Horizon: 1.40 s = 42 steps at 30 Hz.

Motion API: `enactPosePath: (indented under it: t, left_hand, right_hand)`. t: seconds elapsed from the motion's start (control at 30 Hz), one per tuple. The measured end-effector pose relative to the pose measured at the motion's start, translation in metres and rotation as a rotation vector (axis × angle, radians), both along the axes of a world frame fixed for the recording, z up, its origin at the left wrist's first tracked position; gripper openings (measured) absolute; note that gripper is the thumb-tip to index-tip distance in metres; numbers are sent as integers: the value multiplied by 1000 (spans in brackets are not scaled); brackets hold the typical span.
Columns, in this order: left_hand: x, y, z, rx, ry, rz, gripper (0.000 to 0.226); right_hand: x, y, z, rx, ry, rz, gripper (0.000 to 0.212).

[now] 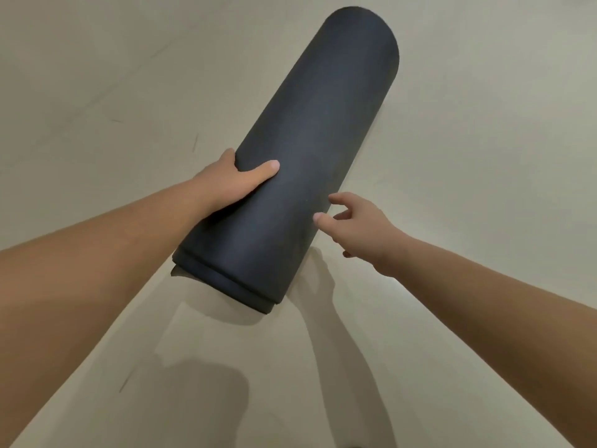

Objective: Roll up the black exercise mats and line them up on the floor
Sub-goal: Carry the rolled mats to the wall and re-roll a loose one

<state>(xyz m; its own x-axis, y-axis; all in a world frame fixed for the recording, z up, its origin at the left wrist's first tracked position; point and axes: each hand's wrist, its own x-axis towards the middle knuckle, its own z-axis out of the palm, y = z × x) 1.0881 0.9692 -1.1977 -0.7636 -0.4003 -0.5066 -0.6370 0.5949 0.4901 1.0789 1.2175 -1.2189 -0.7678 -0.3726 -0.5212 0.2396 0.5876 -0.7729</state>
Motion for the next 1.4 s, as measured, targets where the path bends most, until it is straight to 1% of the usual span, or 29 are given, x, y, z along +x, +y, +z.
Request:
enactPosePath:
  t: [0.03, 0.1, 0.17, 0.2, 0.27, 0.3, 0.33, 0.4, 0.43, 0.47, 0.5, 0.57, 0.6, 0.63, 0.7, 0.73, 0.77, 0.8, 0.83, 0.87, 0.93, 0.97, 1.03, 1.1, 1.17, 1.2, 1.23, 1.33, 1.4]
  left_hand:
    - [1, 1, -2, 5, -14, -16, 110]
    - [3, 12, -3, -65, -37, -119, 107]
    - [4, 20, -7, -111, 8, -193, 92]
    - [3, 21, -9, -81, 44, -188, 78]
    - [4, 15, -15, 95, 114, -87, 48]
    - [6, 10, -18, 163, 101, -39, 46]
    - [9, 7, -22, 202, 40, -12, 59]
    - [20, 14, -28, 272, -180, 2, 104]
    - [25, 26, -31, 324, -266, -14, 120]
    - [29, 40, -34, 381, -300, -27, 129]
    - [30, 55, -37, 406, -269, -28, 133]
    - [30, 85, -39, 336, -161, -50, 133]
    - [28, 96, -39, 276, -135, -90, 126]
    - [25, 103, -37, 214, -120, -139, 113]
    - [16, 109, -29, 160, -92, -187, 82]
    - [14, 111, -26, 173, -91, -182, 75]
    - [11, 114, -26, 201, -105, -169, 77]
    - [9, 118, -28, 242, -125, -155, 92]
    - [7, 126, -28, 292, -146, -147, 115]
    - [6, 136, -28, 355, -162, -150, 132]
    - [4, 160, -31, 432, -151, -170, 143]
    - [4, 173, -33, 413, -126, -164, 146]
    - [0, 197, -36, 281, -110, -139, 154]
    - [-5, 218, -36, 194, -167, -149, 162]
    - [-5, 229, -35, 220, -209, -130, 163]
    - [-5, 231, -35, 234, -203, -114, 159]
    - [-3, 234, -36, 238, -188, -110, 154]
    - [2, 249, -29, 171, -150, -210, 147]
    - [0, 268, -21, 91, -120, -324, 141]
  right_hand:
    - [2, -3, -4, -18, -29, -12, 69]
    - [7, -6, -10, -89, -89, -80, 82]
    - [8, -7, -14, -150, -155, -200, 100]
    - [8, -6, -17, -158, -192, -261, 111]
    - [9, -2, -26, -138, -261, -351, 131]
    - [11, 2, -29, -121, -264, -371, 140]
    - [13, 6, -34, -112, -240, -385, 146]
    - [13, 16, -36, -118, -131, -411, 145]
    - [12, 22, -36, -122, -66, -423, 141]
    - [11, 29, -35, -117, -6, -430, 138]
    - [9, 37, -35, -95, 52, -425, 136]
    - [5, 55, -35, 28, 187, -382, 134]
    - [2, 64, -35, 91, 241, -366, 131]
    - [0, 73, -35, 134, 261, -365, 128]
    - [-2, 91, -35, 147, 206, -409, 126]
    - [0, 100, -36, 133, 170, -440, 126]
    - [3, 109, -35, 121, 150, -462, 124]
    - [7, 119, -34, 116, 147, -476, 120]
    - [9, 130, -32, 110, 153, -486, 115]
    - [10, 140, -31, 97, 144, -503, 110]
    - [9, 157, -24, 36, 45, -544, 104]
    - [7, 163, -20, 0, -33, -555, 106]
    - [2, 177, -15, -53, -174, -583, 112]
    - [0, 192, -16, -68, -271, -601, 116]
    - [5, 201, -23, -63, -413, -602, 133]
    - [8, 203, -27, -76, -477, -606, 140]
    - [11, 204, -31, -105, -515, -609, 142]
    - [21, 213, -35, -202, -497, -612, 125]
    - [30, 226, -39, -254, -461, -621, 119]
